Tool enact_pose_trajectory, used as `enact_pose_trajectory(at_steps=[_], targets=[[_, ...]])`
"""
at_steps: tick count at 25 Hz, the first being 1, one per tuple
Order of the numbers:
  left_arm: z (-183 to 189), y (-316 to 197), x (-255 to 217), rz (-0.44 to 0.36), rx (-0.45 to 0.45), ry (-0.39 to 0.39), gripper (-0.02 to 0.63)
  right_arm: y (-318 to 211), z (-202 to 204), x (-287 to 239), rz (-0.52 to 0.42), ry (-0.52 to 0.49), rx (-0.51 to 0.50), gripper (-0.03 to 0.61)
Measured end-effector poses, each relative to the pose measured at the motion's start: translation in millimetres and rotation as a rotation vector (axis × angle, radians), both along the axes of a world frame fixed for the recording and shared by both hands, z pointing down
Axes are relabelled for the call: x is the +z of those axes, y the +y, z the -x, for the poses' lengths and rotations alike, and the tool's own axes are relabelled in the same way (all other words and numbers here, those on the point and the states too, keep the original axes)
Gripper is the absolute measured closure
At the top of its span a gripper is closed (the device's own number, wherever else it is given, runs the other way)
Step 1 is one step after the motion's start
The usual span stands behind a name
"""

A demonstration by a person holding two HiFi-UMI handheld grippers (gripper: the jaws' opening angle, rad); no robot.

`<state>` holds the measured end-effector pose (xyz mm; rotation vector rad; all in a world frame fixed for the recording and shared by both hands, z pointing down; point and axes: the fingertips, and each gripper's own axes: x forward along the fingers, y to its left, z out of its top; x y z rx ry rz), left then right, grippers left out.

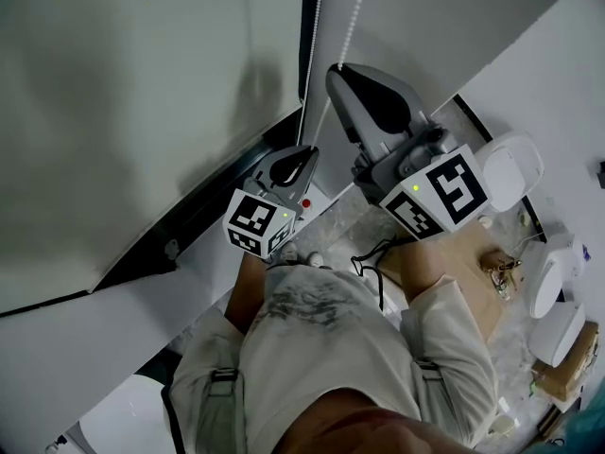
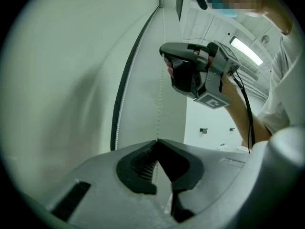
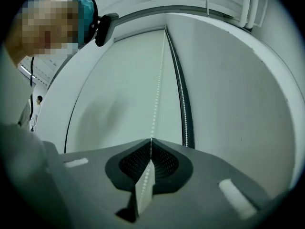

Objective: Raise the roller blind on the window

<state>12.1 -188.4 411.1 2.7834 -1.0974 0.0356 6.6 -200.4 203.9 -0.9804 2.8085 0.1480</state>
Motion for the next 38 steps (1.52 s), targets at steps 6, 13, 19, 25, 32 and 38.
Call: enact_pose_trajectory(at_steps=[6,13,19,25,32,38], targets=[[9.7,5.7,9.0,0.023,-0.003,0.012,0.603,10.5,10.7,9.5,-0.057,0.074,0.053,0.566],[4.7,3.9,50.6,0.101,-0.004,0.023,0.603,8.3,3.5,50.3,-0.025,0.103,0.068,0.566],[14.1,16.8,79.7,0.157,-0.003,0.014,0.603,18.5,13.8,79.3,0.006,0.127,0.075,0.566],[10.9,20.7,105.2,0.204,-0.002,-0.002,0.603,23.9,15.3,103.7,0.033,0.151,0.070,0.566],[16.3,25.0,138.5,0.265,-0.010,-0.030,0.603,29.2,21.1,135.1,0.057,0.197,0.082,0.566],[20.5,32.9,168.9,0.321,-0.018,-0.069,0.603,35.5,27.0,162.3,0.085,0.224,0.088,0.566]])
